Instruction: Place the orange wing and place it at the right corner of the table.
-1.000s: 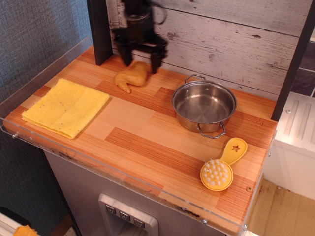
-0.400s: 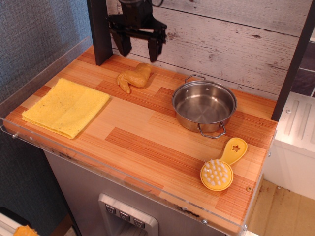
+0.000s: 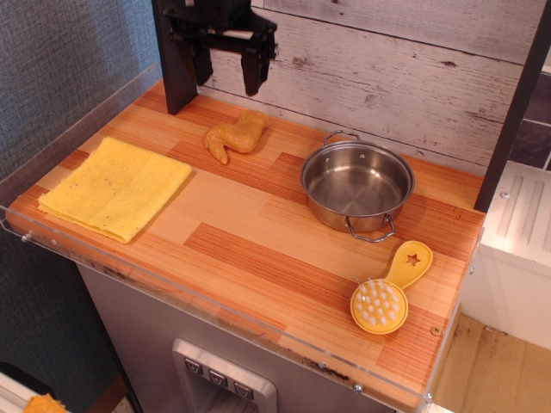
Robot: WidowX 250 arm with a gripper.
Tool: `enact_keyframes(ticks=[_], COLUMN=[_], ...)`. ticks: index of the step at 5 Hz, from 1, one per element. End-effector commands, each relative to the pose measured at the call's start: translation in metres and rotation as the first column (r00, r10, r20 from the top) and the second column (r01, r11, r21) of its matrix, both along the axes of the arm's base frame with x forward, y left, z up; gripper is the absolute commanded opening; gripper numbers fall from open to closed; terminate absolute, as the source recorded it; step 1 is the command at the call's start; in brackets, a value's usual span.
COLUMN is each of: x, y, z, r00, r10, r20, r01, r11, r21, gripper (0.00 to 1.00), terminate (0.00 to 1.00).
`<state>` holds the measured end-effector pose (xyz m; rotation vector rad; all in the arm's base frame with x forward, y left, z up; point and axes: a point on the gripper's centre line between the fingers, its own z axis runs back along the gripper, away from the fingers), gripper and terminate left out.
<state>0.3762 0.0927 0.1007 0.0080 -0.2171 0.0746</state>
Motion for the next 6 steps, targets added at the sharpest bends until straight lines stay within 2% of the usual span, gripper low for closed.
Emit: enact_keyframes(ticks=[1,3,5,6], x=[-0.037,-0.048,-0.053,-0.053], y=[-0.036,-0.055,-0.059,-0.059], z=[0.038,0.034,0.032,0.032], r00=[0.996,0.996,0.996,0.996], r10=[-0.082,-0.083,-0.088,-0.088], r20=[0.043,0.016,0.006,0.006], r01=[0.081,0.083,0.088,0.088], r11=[0.996,0.997,0.996,0.996], r21=[0.023,0.007,-0.008,-0.008], gripper=[1.0,1.0,1.0,1.0], terminate=[0.0,0.0,0.0,1.0])
